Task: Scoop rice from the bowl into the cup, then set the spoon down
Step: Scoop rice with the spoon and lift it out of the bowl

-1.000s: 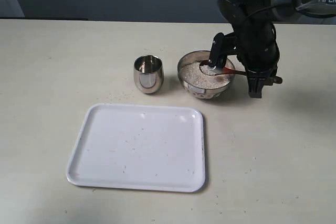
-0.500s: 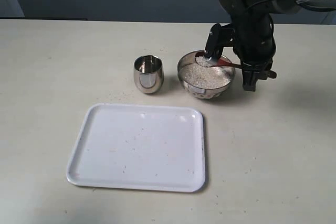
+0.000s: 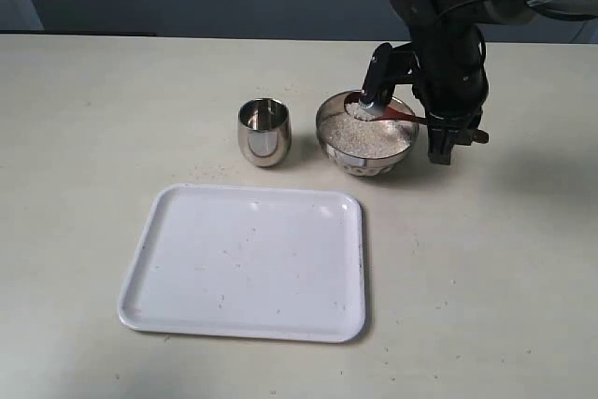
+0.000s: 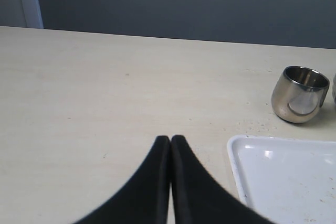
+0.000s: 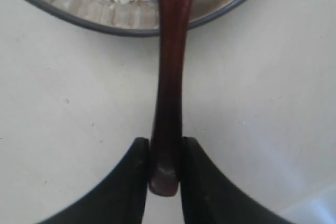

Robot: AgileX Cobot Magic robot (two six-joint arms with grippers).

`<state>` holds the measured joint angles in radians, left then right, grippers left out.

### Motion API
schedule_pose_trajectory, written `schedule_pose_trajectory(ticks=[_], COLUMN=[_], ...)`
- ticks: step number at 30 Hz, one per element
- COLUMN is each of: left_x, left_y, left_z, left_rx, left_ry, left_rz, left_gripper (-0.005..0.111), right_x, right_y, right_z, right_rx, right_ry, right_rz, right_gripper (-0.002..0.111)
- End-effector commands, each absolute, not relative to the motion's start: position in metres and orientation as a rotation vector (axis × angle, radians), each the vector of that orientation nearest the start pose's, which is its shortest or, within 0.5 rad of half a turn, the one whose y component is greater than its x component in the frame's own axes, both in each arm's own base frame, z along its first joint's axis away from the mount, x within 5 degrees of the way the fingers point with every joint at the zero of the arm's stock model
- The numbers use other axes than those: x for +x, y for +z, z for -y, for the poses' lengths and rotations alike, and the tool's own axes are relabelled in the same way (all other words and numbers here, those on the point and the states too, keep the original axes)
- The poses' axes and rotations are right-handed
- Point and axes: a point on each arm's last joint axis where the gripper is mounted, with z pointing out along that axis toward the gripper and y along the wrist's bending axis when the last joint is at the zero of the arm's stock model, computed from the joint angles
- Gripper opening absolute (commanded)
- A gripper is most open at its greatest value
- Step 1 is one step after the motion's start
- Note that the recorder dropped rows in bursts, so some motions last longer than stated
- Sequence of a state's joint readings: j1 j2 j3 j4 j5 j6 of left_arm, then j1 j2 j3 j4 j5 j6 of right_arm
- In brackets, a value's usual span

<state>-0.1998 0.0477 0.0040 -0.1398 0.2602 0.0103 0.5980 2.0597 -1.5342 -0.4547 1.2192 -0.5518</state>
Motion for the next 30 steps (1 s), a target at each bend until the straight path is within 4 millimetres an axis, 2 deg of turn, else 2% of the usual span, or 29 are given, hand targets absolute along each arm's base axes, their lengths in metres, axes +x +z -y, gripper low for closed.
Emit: schedule_pose_trajectory(ticks=[1, 30], left_x=[0.0565, 0.0565], left_y=[0.1878, 0.1878], left_z=[0.0149, 0.0148], left_rx=[0.093, 0.094], left_ry=[-0.269, -0.267], left_rz=[-1.787, -1.787], left_gripper=[0.001, 0.001], right_x=[0.3521, 0.3509], right_y=[0.1899, 0.1891], right_z=[-0.1913, -0.1925], right_rx=[-1.921, -1.914], right_ry=[-0.663, -0.632], right_rz=[-2.480, -2.493], right_gripper=[0.000, 0.000])
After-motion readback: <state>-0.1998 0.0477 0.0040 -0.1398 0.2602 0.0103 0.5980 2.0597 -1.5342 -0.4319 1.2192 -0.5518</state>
